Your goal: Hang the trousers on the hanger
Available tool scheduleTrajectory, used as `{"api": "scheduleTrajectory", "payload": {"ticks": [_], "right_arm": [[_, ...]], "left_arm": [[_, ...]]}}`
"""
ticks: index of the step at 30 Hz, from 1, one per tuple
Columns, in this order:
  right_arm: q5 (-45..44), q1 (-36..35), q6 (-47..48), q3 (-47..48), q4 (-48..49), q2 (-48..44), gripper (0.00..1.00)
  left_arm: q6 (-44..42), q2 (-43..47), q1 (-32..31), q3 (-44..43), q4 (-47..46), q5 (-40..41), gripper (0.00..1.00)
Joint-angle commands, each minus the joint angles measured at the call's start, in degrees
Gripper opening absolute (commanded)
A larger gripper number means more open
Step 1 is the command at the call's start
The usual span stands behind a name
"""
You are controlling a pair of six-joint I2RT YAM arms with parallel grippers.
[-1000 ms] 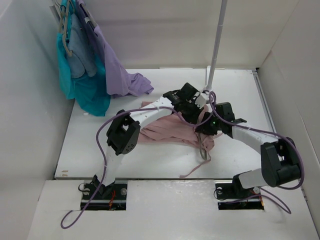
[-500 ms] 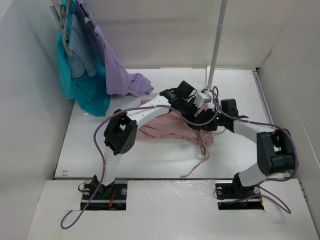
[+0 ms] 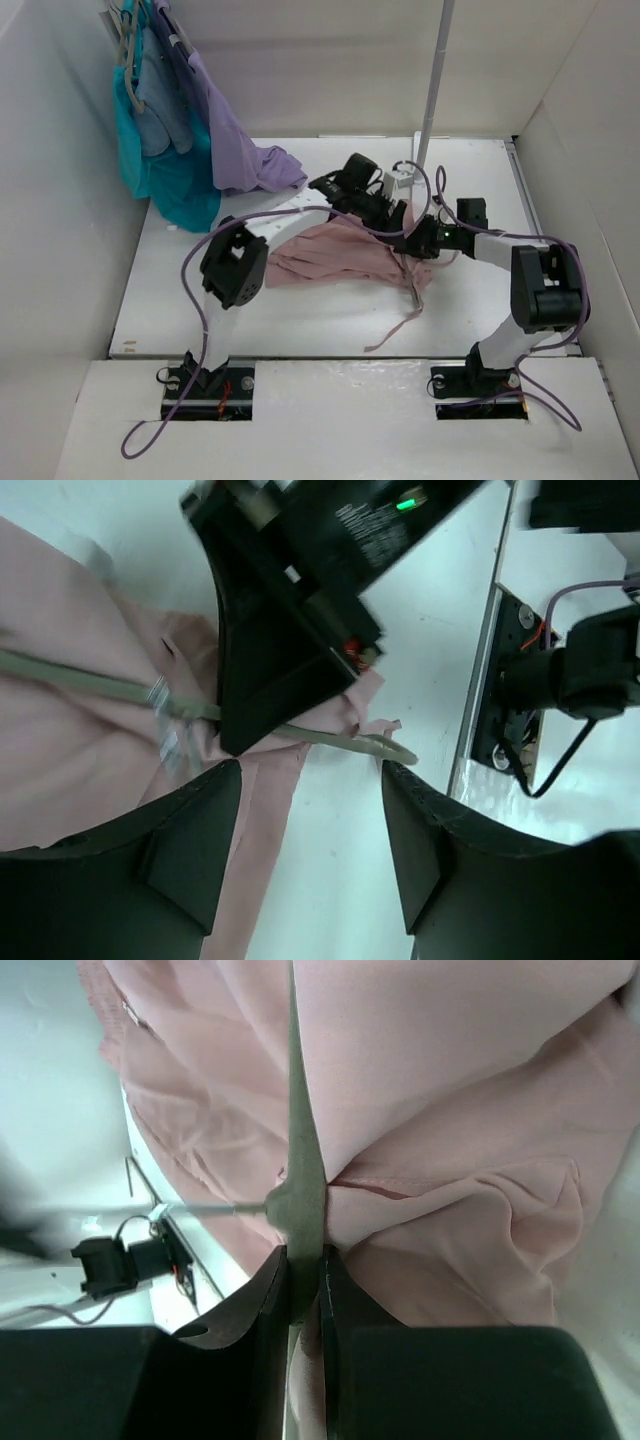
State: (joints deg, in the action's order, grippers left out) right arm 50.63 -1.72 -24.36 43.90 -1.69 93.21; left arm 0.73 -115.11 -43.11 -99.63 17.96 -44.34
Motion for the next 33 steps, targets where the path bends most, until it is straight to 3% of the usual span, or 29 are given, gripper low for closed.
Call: {"api": "scheduleTrajectory", "payload": {"ticks": [1,5,7,9,12,14,15,17,19,23,26,31,33], "right_arm": [[1.5,0.5,3.9,1.7,2.2,1.5,0.0],[2.5,1.0,4.4,1.7,2.2,1.5,0.0],[3.2,1.7,4.4,1.7,2.2,1.5,0.0],[3.9,2.4,4.4,1.7,2.2,2.1,0.0],[3.9,3.6,4.4,2.2,2.2,2.6,0.0],[3.9,3.6,4.4,2.8,2.2,3.2,0.0],[3.9,3.6,4.4,2.8,2.2,3.2,0.0],[5.1,3.6,4.4,2.8,2.2,3.9,0.0],[5.1,4.2,4.4,3.3,2.2,3.9,0.0],[5.7,4.7,3.9,3.3,2.2,3.3,0.0],[5.7,4.7,3.9,3.3,2.2,3.3,0.0],[6.2,5.2,3.9,3.3,2.7,3.3,0.0],[6.9,5.2,3.9,3.3,2.7,3.3,0.0]], "left_arm": [[6.6,-6.4,0.5,-2.8,-1.8,1.4,0.56],[12.2,-5.8,1.8,2.3,-11.4,2.9,0.45],[16.7,-5.2,2.7,5.0,-14.0,2.1,0.29],[18.3,-5.2,3.4,5.0,-15.4,-1.3,0.24],[16.8,-3.5,3.4,5.0,-14.0,-5.3,0.32],[9.8,-2.1,2.9,2.5,-9.8,-6.7,0.45],[6.6,-1.5,2.2,1.8,-4.4,-6.7,0.59],[0.6,0.4,1.6,1.8,-0.2,-4.2,0.63],[-2.3,0.9,1.6,4.0,0.8,-2.6,0.6],[2.4,-0.6,5.6,7.2,0.2,-4.4,0.27],[3.1,-0.6,6.7,6.6,-0.3,-6.3,0.27],[-6.6,2.7,4.5,8.4,2.8,-5.5,0.48],[-5.3,3.3,4.0,10.4,1.0,-3.3,0.51]]}}
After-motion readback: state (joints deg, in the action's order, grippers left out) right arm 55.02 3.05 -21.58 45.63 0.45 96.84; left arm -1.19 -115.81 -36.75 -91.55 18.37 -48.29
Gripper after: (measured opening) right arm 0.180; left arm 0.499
